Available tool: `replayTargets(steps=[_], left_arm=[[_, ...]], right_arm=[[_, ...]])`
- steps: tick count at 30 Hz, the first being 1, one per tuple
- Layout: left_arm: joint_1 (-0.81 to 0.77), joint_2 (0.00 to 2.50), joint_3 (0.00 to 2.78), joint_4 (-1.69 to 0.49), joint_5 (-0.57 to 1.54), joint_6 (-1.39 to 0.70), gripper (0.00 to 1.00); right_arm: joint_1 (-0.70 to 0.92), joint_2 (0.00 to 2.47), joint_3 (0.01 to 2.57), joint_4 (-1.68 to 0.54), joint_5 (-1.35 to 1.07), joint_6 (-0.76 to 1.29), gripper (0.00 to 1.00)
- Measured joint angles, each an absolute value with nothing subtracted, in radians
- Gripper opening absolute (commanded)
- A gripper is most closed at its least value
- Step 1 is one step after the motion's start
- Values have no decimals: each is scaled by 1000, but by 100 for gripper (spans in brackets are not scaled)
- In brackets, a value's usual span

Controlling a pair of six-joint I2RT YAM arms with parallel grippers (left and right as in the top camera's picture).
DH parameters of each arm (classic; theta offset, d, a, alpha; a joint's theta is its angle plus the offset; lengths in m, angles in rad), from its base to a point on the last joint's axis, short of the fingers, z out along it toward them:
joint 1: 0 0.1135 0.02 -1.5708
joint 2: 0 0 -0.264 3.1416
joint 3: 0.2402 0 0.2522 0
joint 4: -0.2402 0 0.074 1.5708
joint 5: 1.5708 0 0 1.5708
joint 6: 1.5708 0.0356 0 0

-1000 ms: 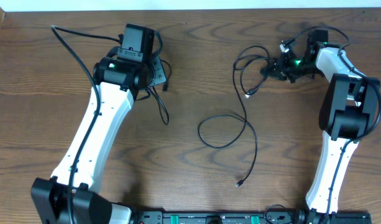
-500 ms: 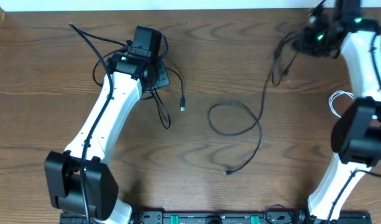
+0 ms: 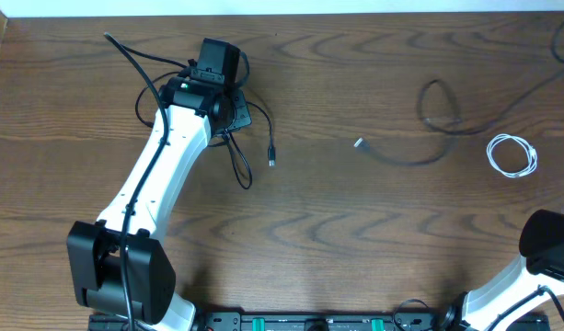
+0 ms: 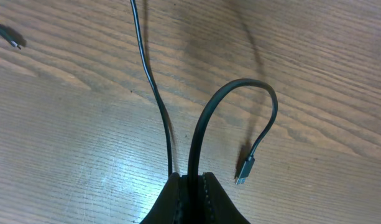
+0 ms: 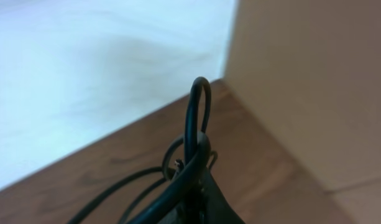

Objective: Untangle cables

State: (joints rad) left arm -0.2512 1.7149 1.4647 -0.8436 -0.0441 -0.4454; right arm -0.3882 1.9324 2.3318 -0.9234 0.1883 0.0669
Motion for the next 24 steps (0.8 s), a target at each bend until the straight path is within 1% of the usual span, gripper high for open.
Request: replayTargets(steps=[3,8,9,11,18,19,20,23,24], left_arm=[[-251,1715,1465,-843,-44,-445,8],[-251,1715,1465,-842,-44,-445,8],[-251,1715,1465,-842,-44,-445,8],[-251,1715,1465,-842,-44,-445,8],[-251,1715,1465,-842,-44,-445,8],[-251,1715,1465,-842,-44,-445,8],[-251,1715,1465,-842,-44,-445,8],[-251,1715,1465,-842,-44,-445,8],[-251,1715,1465,-842,-44,-445,8]], right_arm=[[-397,1937,2332,-962,264,35,1],[-403,1937,2329,-1082,305,13,2],[-403,1937,2325,-1102,297,11,1],[-401,1937,2313,-1148,259,9,4],[-396,1945,2233,-1280,81,12,7],[-395,1946,2206,-1283,65,17,9],[-395,1946,2177,-1281,53,22,17],[-394,1951,2069,-1242,22,38,27],[-394,1954,2032,-1217,12,42,33]])
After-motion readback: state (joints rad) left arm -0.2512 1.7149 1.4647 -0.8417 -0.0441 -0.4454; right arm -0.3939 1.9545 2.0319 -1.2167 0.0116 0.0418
